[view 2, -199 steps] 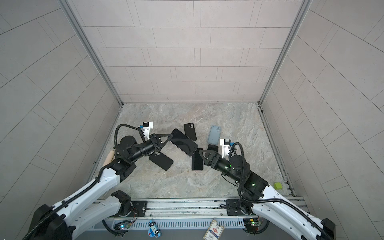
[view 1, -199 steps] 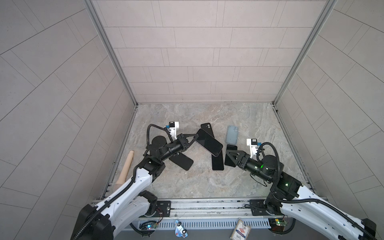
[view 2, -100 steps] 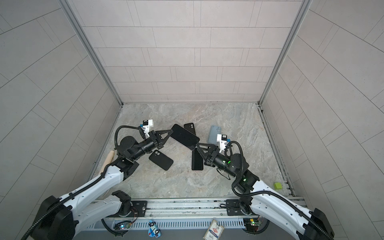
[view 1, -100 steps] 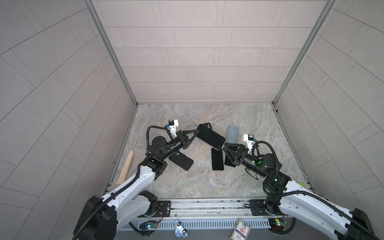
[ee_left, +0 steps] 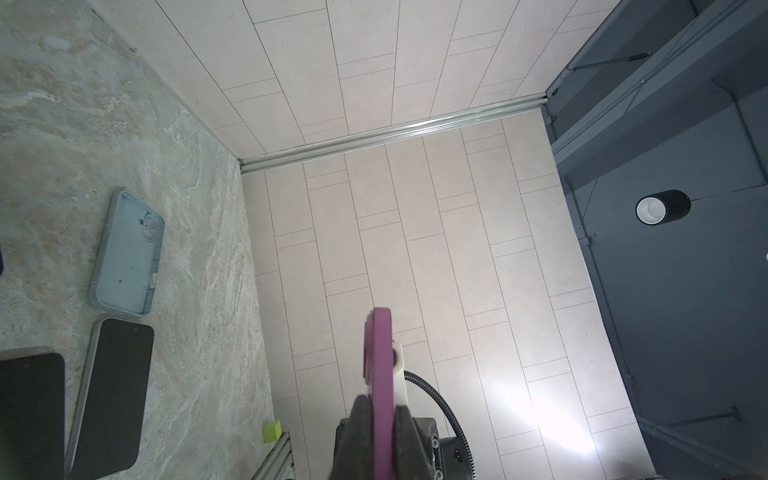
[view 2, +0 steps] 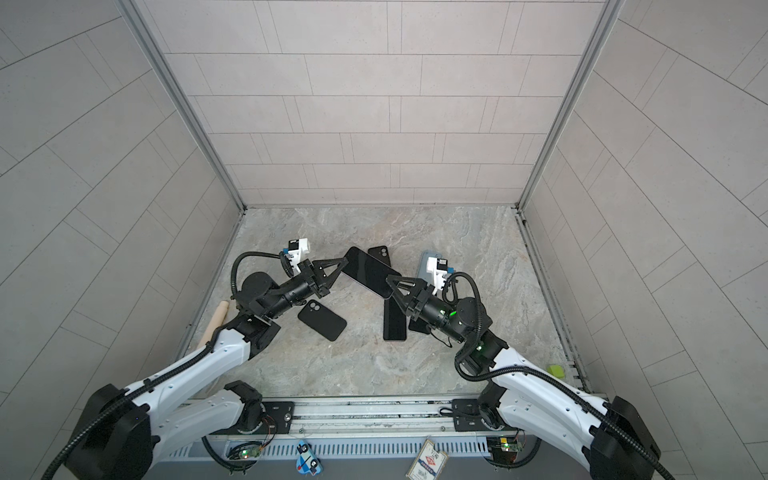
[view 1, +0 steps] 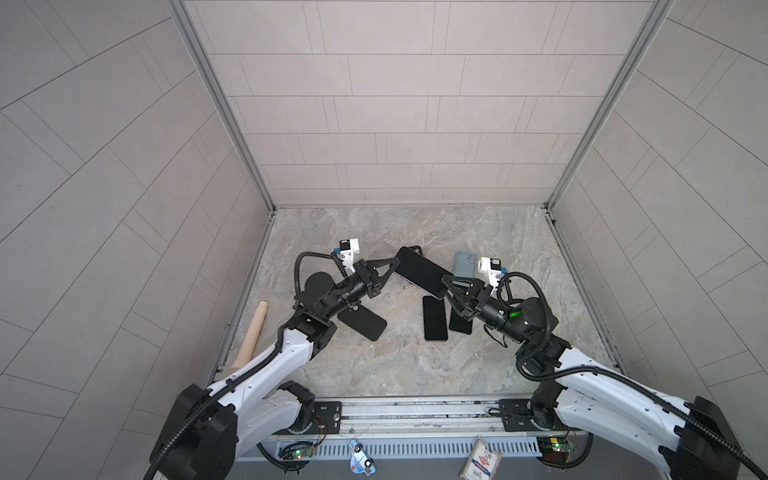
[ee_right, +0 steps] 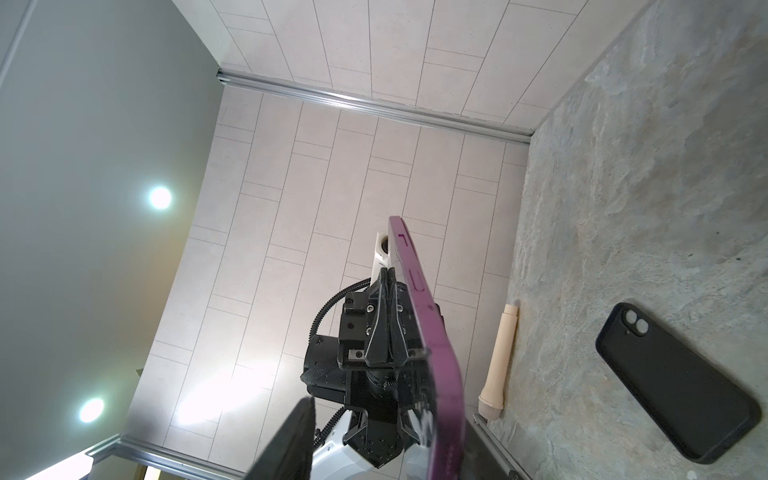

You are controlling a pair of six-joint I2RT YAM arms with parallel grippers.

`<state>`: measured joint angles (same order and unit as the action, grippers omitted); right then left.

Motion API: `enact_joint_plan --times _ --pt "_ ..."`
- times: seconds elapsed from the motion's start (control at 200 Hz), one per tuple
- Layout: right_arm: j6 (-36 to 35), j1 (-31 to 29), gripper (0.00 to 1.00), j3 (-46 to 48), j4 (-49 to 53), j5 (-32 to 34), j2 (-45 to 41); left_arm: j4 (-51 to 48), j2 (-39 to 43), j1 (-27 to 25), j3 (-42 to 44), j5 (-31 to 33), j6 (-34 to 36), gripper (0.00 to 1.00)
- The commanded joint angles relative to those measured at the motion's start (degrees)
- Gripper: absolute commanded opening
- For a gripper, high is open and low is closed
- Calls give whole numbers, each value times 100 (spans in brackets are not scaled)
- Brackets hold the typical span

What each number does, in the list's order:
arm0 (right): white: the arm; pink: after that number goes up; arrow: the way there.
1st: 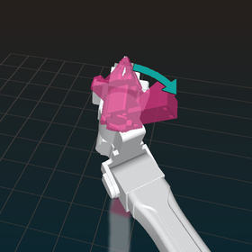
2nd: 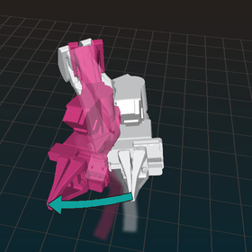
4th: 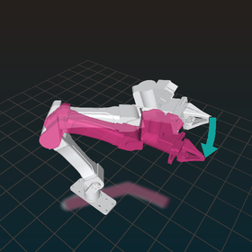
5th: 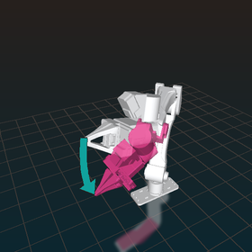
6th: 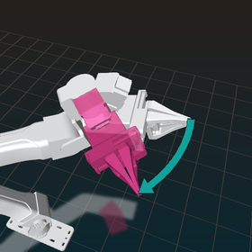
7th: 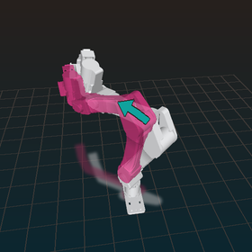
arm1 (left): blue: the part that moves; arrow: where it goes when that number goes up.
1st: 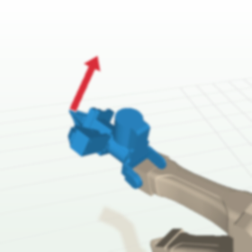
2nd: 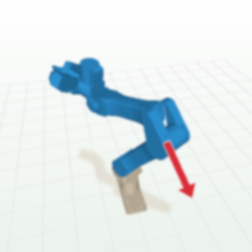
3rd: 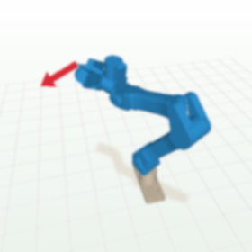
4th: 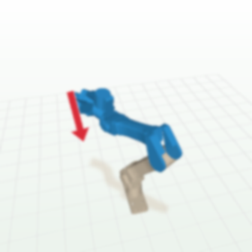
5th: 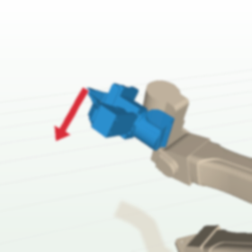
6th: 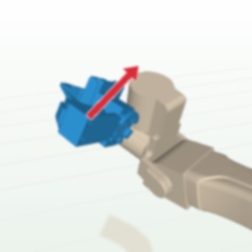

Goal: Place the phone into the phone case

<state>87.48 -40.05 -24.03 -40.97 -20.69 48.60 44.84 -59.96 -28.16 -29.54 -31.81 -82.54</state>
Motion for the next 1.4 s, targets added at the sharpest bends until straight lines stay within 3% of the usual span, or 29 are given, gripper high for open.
enact_joint_plan --times 0.0,0.45,0.525,0.71,0.74,0.79,0.831,0.891,0.921,0.991,1.021,1.091,1.181,1.271,1.396 --pt "163 23 46 -164 -388 -137 -14 533 9 -36 -10 -66 -210 0" --pt "37 16 18 -137 -112 -69 -161 515 13 -67 27 -84 -227 0" --pt "1 19 9 -137 -11 -52 -217 502 21 -67 27 -84 -222 0" --pt "-42 11 7 -144 178 -23 -344 417 14 -66 20 -116 -163 0" --pt "-57 21 6 -151 219 -15 -366 382 9 -67 2 -144 -142 11" --pt "-94 16 4 -171 337 2 -428 238 24 -67 -57 -223 -42 45" --pt "-154 22 3 -201 489 3 -484 -68 94 -51 -154 -253 133 62" --pt "-315 23 0 -309 987 -5 -605 -1113 297 23 -436 -339 707 93" --pt "-477 21 0 -394 1361 -1 -679 -1997 440 70 -618 -317 1179 100" --pt "-943 21 0 -637 2400 53 -903 -4665 705 100 -1389 209 2664 100" --pt "-1174 17 0 -749 2908 116 -1002 -5644 758 96 -1621 762 3194 100" --pt "-1741 13 0 -1081 4202 394 -1205 -7047 762 154 -2004 1626 3864 100" --pt "-2270 20 0 -1331 5388 779 -1396 -7756 692 263 -2043 2172 4291 99" --pt "-2498 18 0 -1186 5740 921 -1542 -8032 624 283 -1829 2718 4510 78" --pt "-2439 24 0 -798 5613 988 -1771 -8247 433 276 -1532 3558 4813 59"
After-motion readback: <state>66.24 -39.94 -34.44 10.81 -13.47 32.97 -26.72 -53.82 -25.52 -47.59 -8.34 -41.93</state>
